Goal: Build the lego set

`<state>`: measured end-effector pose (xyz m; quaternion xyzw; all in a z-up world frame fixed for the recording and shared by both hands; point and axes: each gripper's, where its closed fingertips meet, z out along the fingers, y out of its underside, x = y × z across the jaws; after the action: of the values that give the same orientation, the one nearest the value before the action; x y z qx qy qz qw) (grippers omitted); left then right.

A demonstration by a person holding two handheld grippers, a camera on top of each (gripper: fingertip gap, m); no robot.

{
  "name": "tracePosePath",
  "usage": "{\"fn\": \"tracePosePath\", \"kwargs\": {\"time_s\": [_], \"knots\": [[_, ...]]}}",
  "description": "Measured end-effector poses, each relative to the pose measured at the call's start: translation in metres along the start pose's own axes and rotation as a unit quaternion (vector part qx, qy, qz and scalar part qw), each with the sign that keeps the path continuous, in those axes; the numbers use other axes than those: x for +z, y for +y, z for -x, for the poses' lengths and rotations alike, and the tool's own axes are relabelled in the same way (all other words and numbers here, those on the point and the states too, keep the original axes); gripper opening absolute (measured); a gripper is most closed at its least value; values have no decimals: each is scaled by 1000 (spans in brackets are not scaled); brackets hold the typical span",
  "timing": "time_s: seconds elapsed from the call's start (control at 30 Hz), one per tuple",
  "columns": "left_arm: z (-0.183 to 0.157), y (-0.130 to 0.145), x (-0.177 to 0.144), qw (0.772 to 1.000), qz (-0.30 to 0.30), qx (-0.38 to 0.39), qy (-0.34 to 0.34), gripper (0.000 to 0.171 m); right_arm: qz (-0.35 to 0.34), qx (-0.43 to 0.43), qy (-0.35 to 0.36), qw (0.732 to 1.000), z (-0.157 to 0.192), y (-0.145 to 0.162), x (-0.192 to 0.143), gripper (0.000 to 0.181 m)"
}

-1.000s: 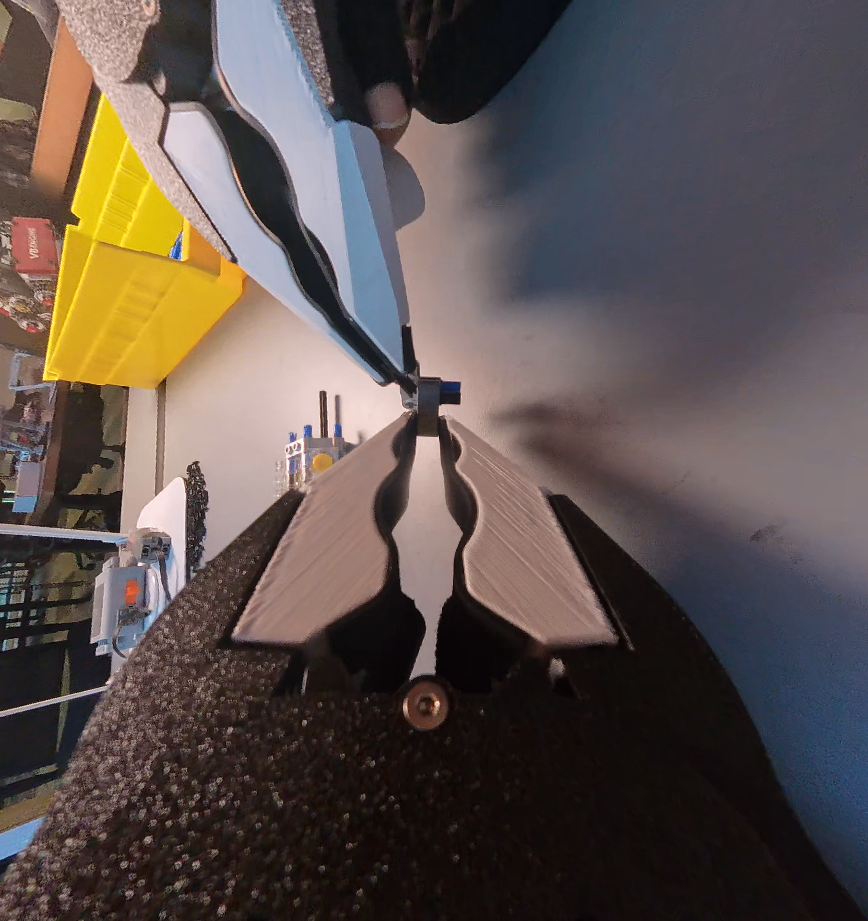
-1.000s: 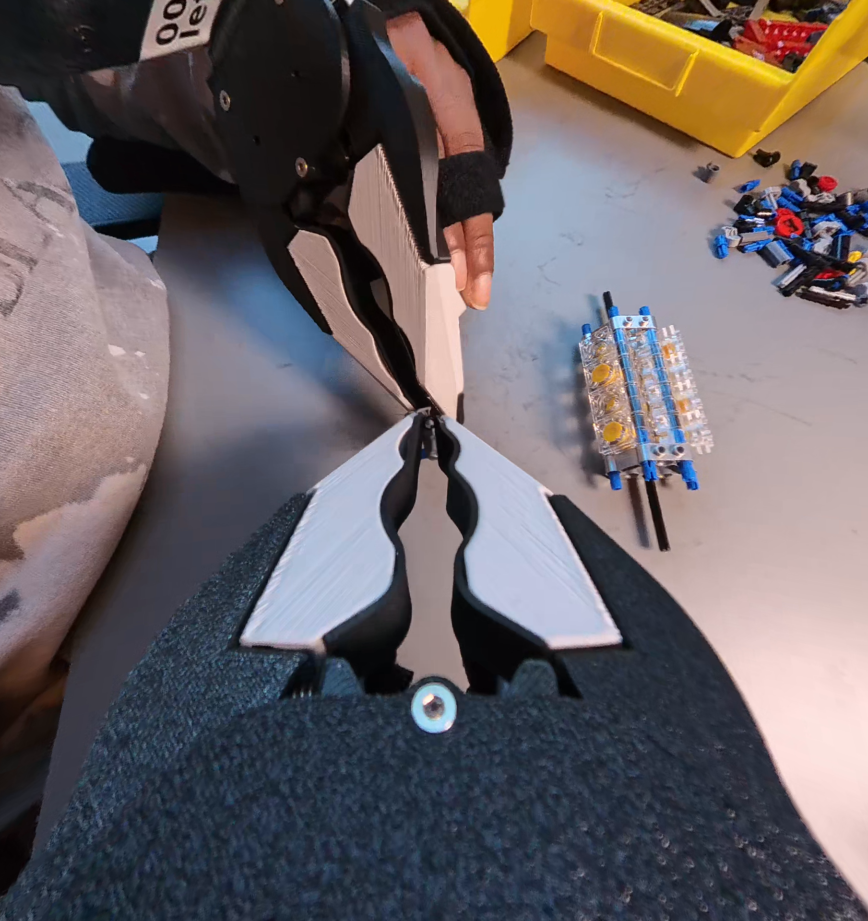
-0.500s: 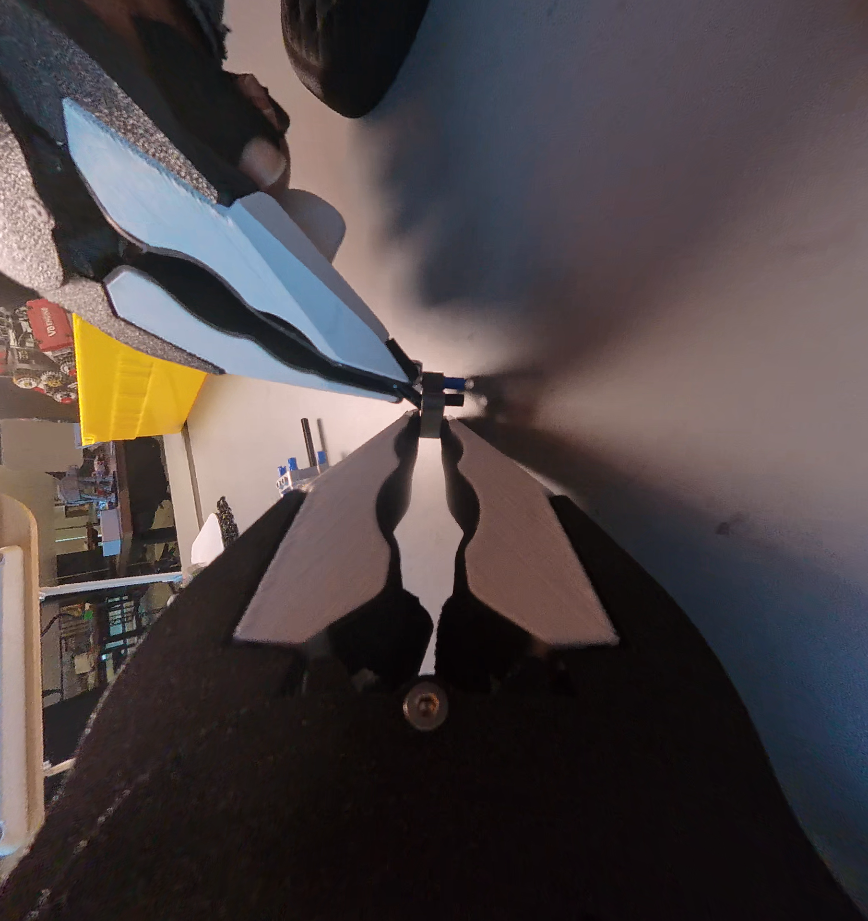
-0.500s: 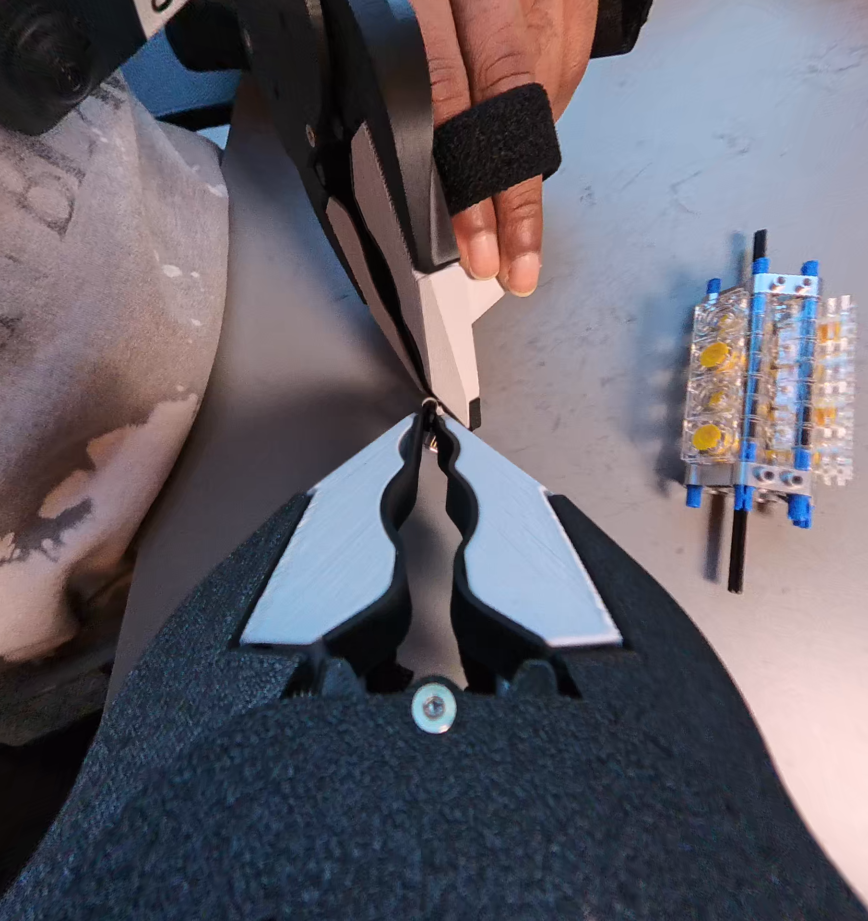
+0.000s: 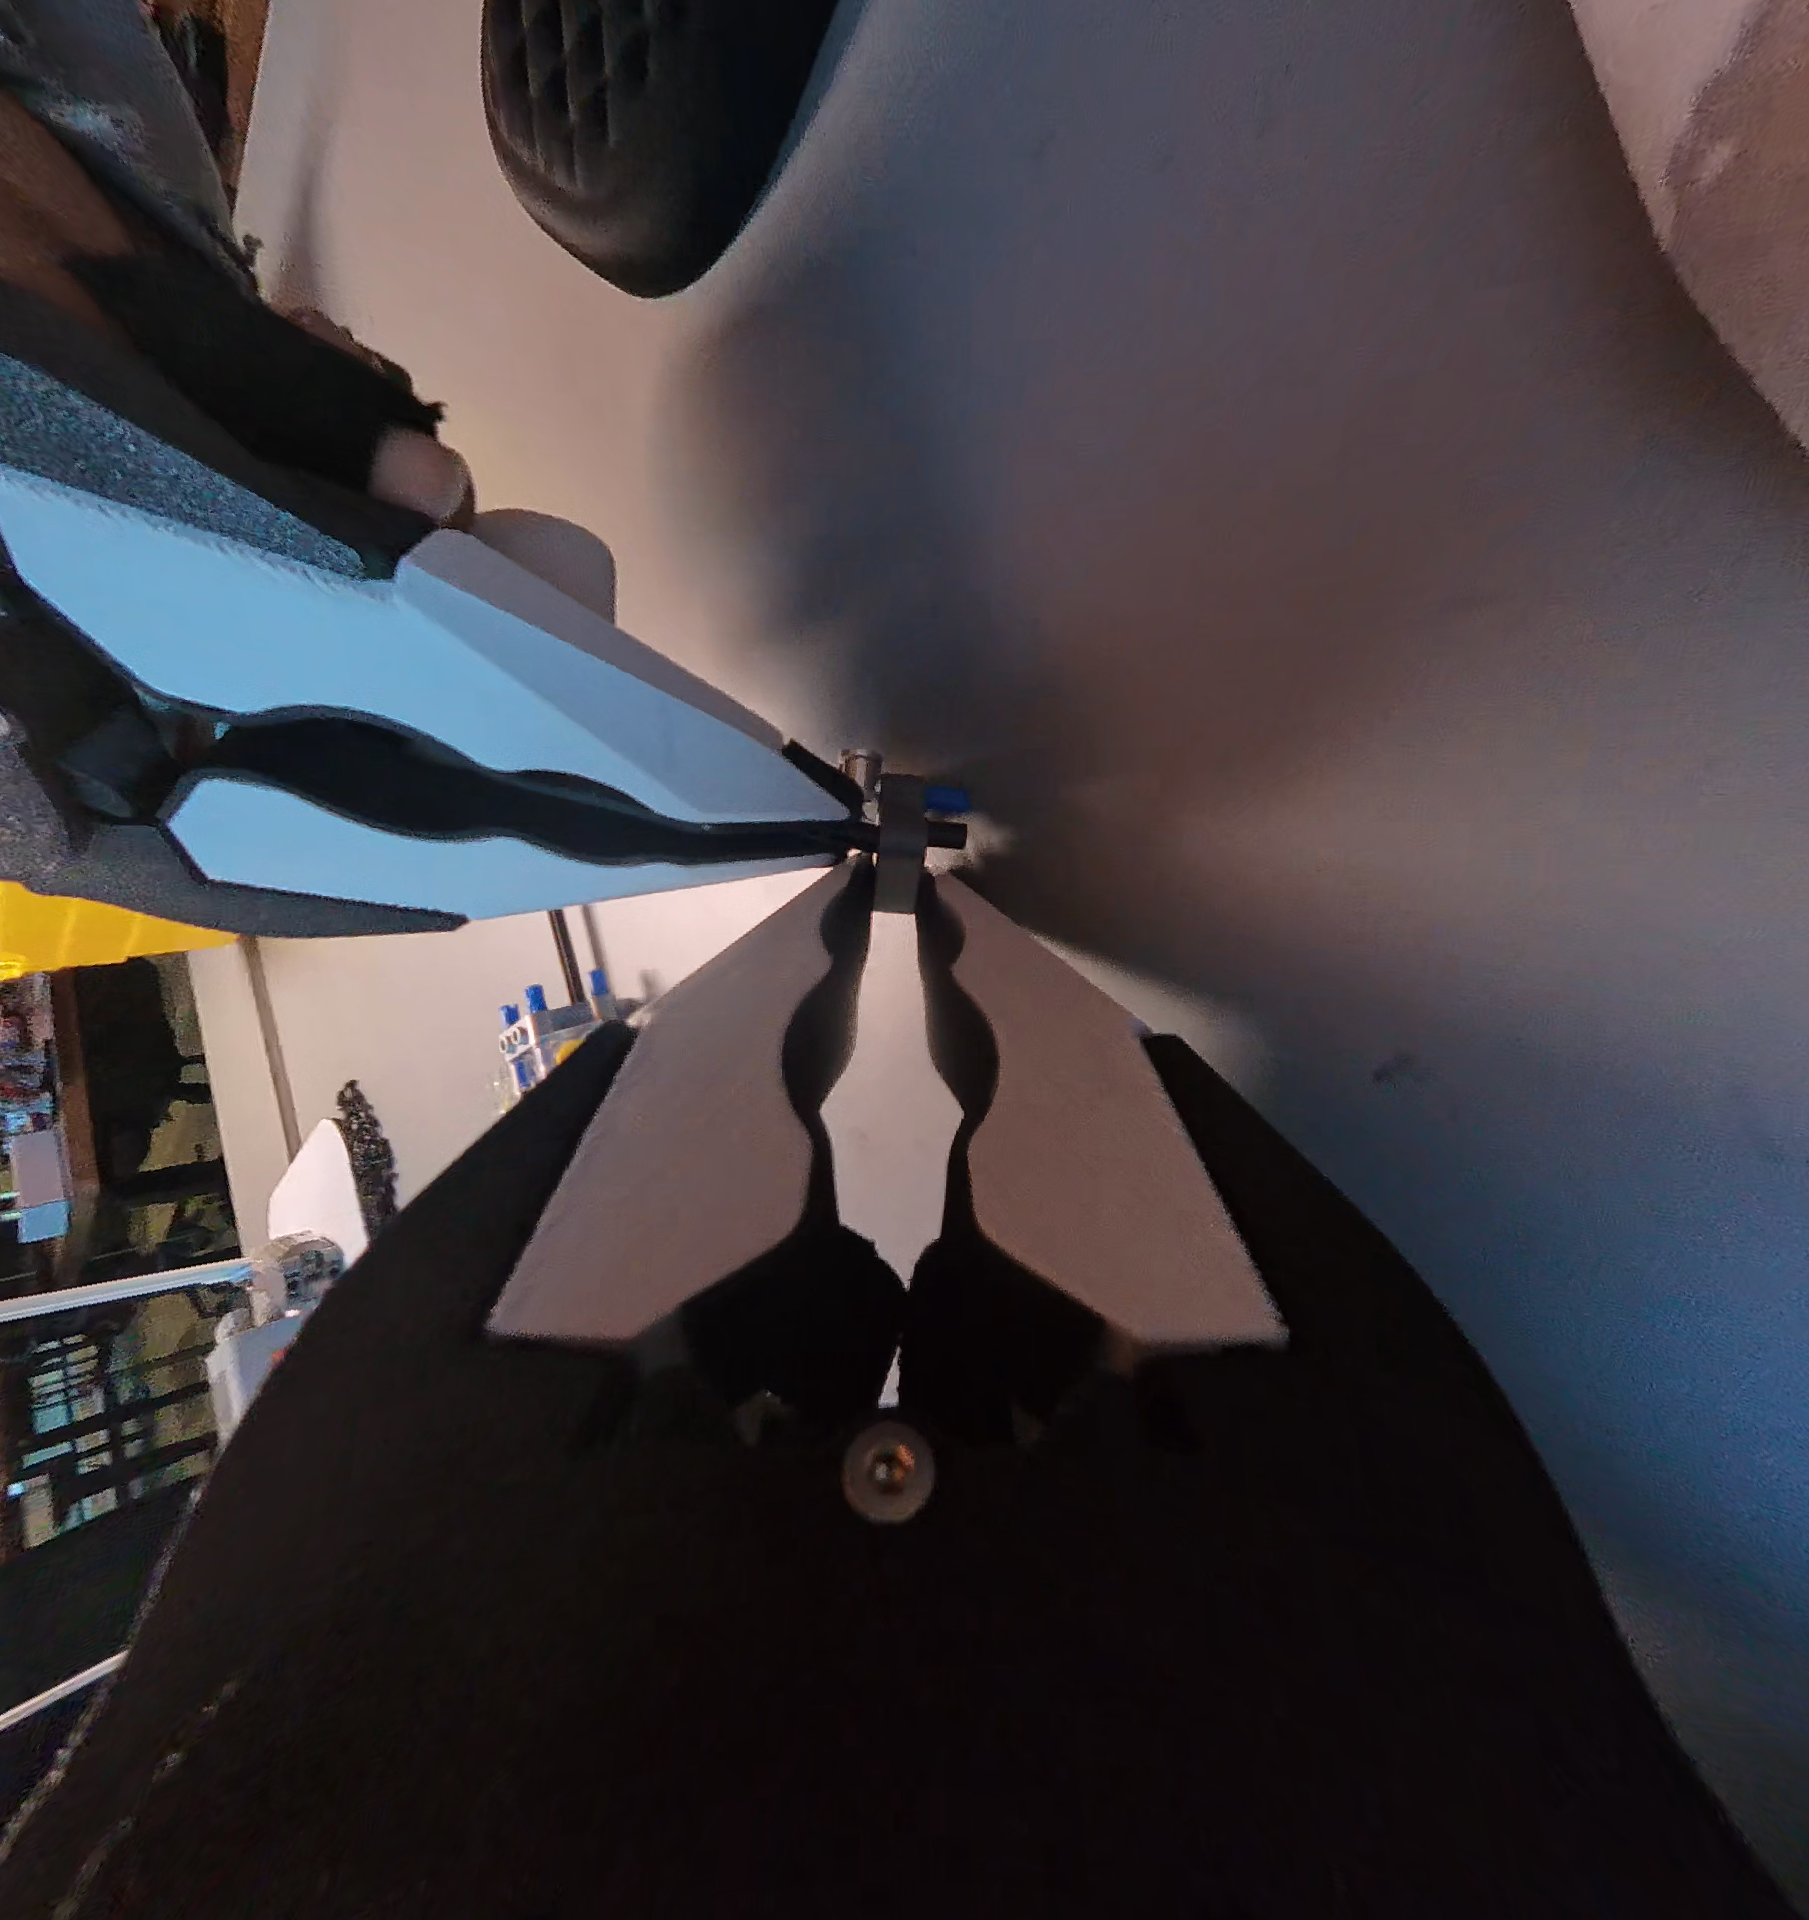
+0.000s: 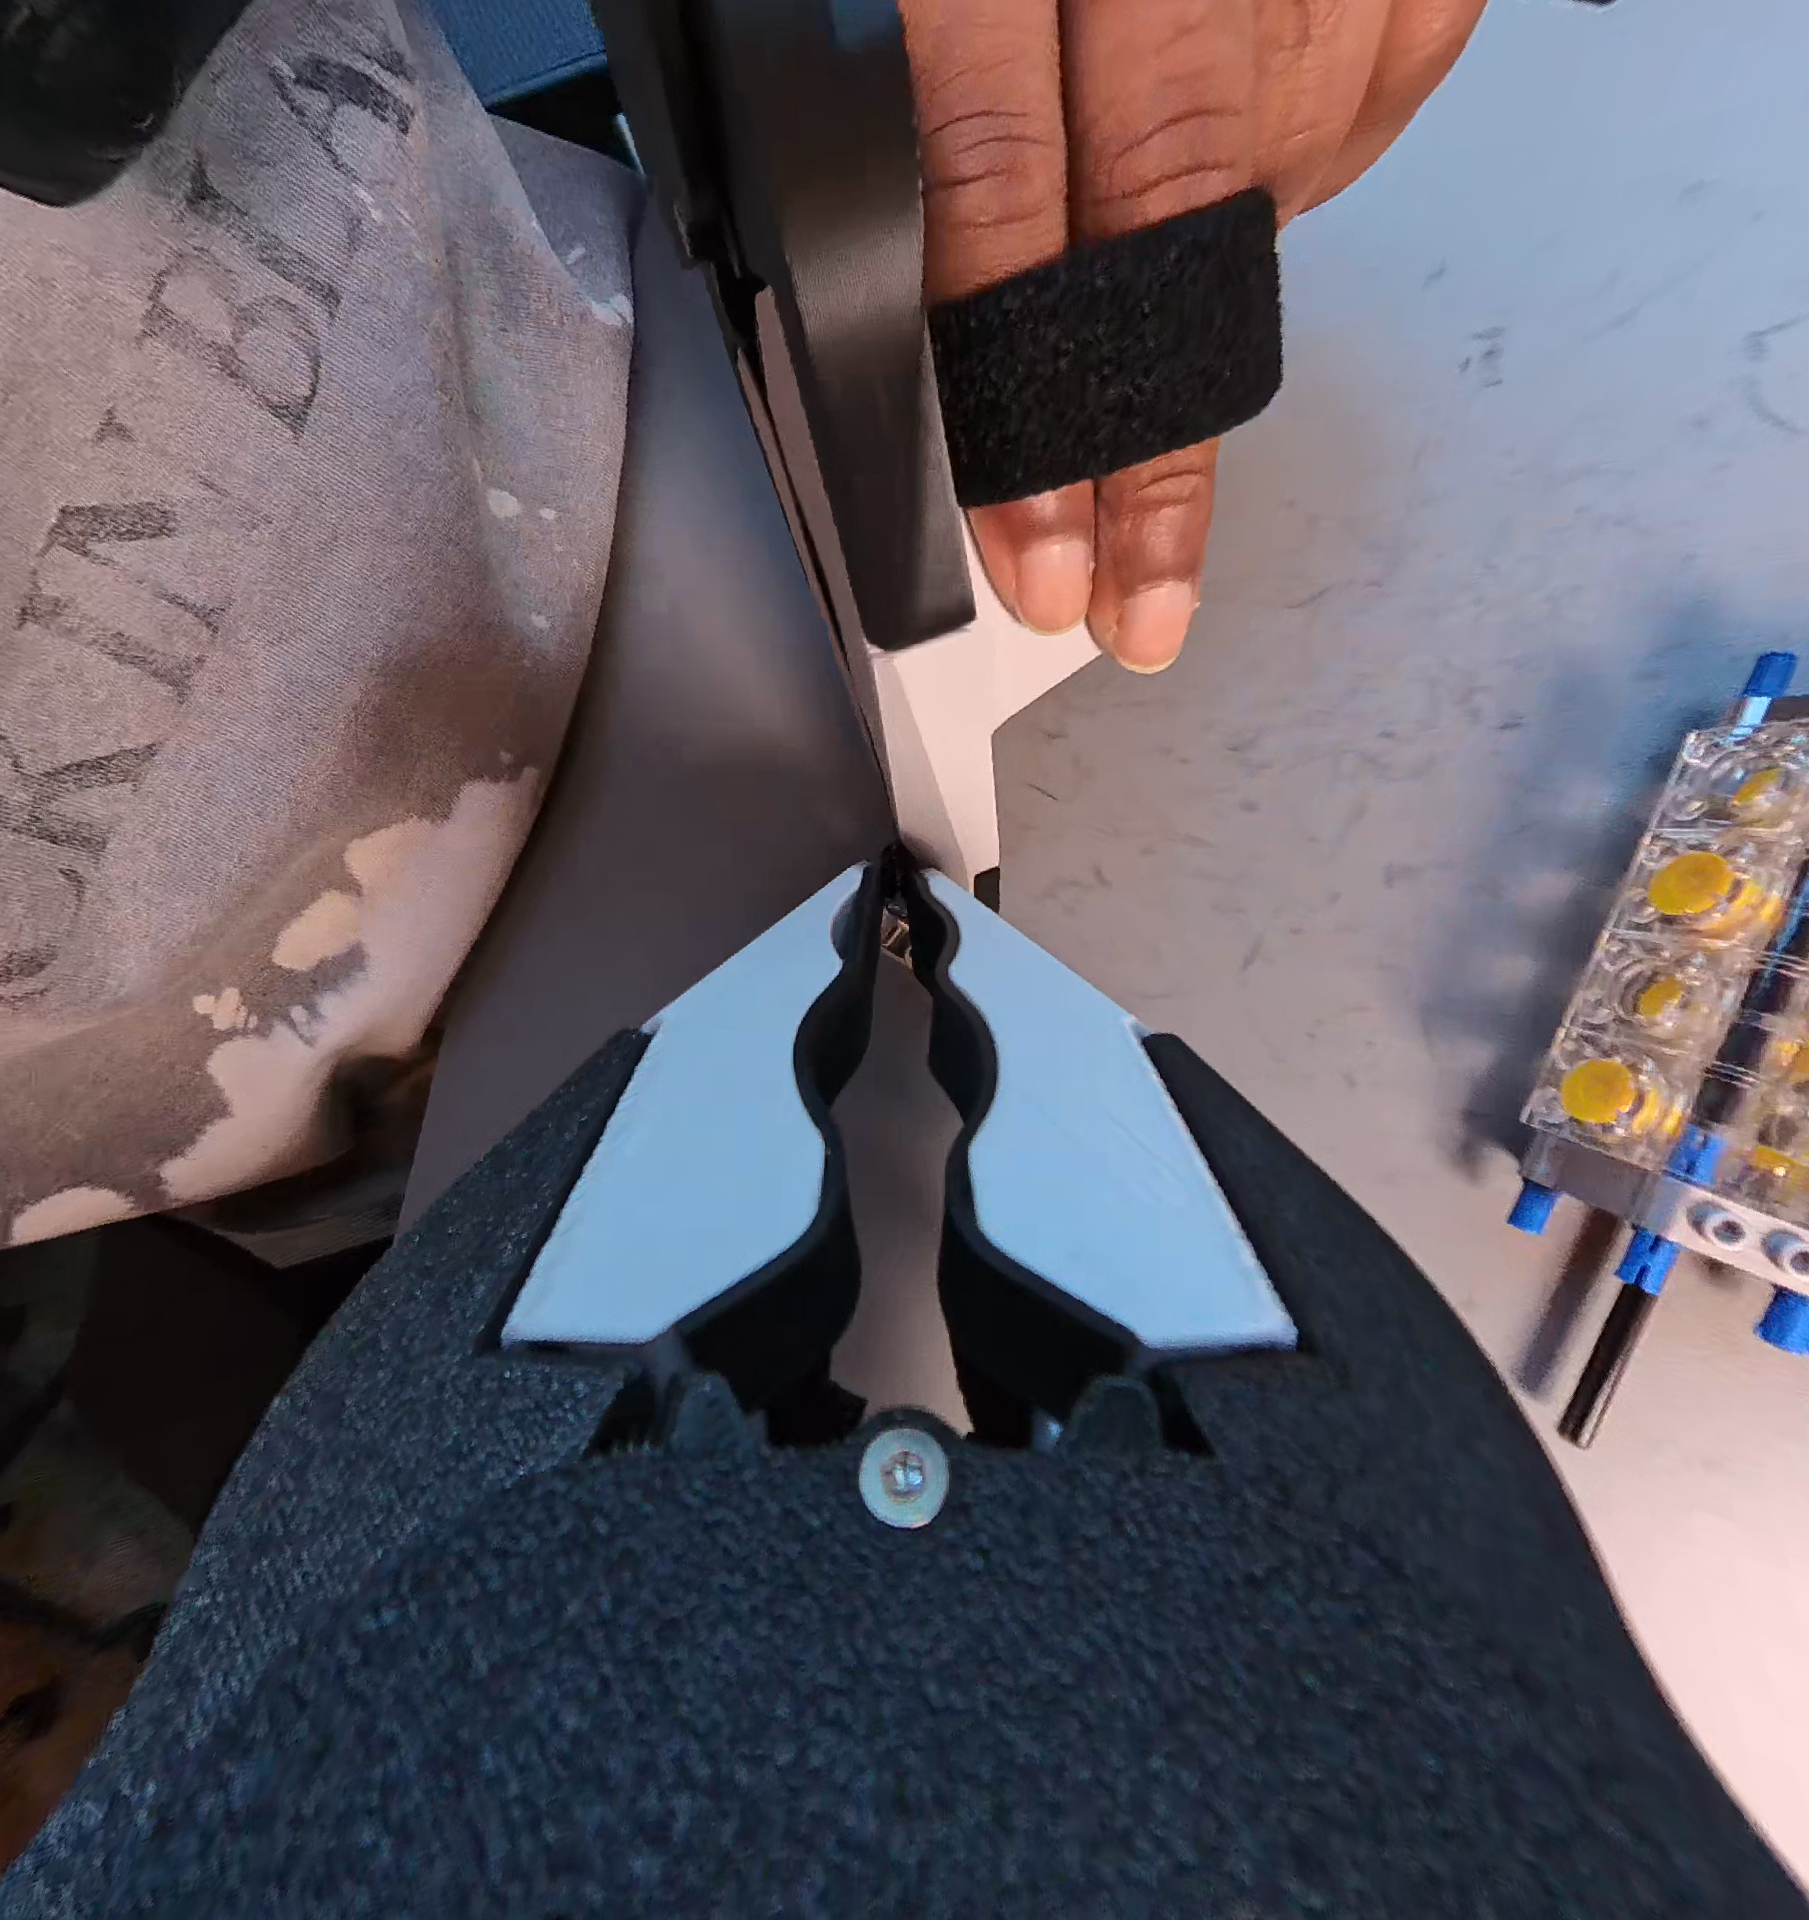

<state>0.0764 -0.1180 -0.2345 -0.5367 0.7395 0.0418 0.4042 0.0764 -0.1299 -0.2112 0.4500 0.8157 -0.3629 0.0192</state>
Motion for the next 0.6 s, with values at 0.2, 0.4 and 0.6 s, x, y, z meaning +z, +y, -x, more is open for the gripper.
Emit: {"fn": "tracePosePath", "kwargs": {"time_s": [0.2,0.4,0.6], "knots": [[-1,0,-1,998,-15,-60,21,7,-54,75,-25,995,-1,-2,2,2],[-2,-1,-3,984,-48,-156,72,8,-54,111,-25,992,2,-2,6,2],[5,8,-4,963,-52,-249,92,6,-84,90,85,989,-15,-3,-5,17]]}}
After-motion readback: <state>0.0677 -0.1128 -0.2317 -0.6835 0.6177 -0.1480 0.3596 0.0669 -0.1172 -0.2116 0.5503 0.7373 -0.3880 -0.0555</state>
